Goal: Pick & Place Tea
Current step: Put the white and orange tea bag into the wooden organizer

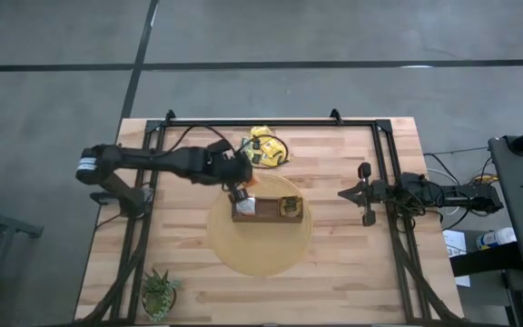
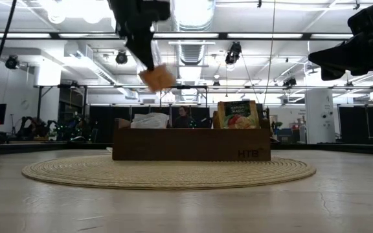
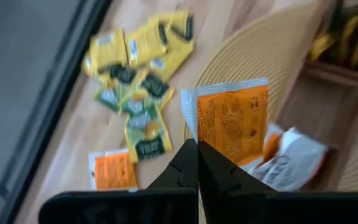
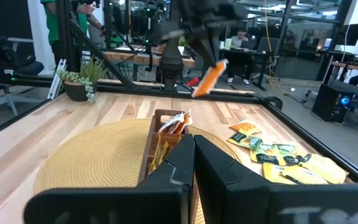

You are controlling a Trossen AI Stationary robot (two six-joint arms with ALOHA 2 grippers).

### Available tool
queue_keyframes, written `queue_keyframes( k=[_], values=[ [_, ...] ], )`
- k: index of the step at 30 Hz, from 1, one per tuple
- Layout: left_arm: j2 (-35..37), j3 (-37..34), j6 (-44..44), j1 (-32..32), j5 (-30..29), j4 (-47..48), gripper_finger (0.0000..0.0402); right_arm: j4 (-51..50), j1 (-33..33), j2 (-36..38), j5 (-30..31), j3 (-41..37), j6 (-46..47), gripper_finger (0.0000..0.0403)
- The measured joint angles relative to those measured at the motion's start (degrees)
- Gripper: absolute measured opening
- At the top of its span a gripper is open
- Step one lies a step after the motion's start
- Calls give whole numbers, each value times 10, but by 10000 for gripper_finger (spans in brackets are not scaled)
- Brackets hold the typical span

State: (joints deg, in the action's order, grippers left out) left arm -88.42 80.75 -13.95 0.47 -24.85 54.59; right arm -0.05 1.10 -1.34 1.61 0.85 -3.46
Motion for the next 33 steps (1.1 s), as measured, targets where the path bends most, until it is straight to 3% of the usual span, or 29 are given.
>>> queue_keyframes(
  k=[7,15,22,33],
  values=[
    [-7,16,50,-96,-70,-11,0,0,0,0,0,0,0,9],
    [-75,15,54,-165,-102,-8,0,0,0,0,0,0,0,8],
    [-118,14,49,-171,-140,30,0,0,0,0,0,0,0,9],
    [-161,14,80,-172,-140,51,0,0,0,1,0,0,0,8]
  ],
)
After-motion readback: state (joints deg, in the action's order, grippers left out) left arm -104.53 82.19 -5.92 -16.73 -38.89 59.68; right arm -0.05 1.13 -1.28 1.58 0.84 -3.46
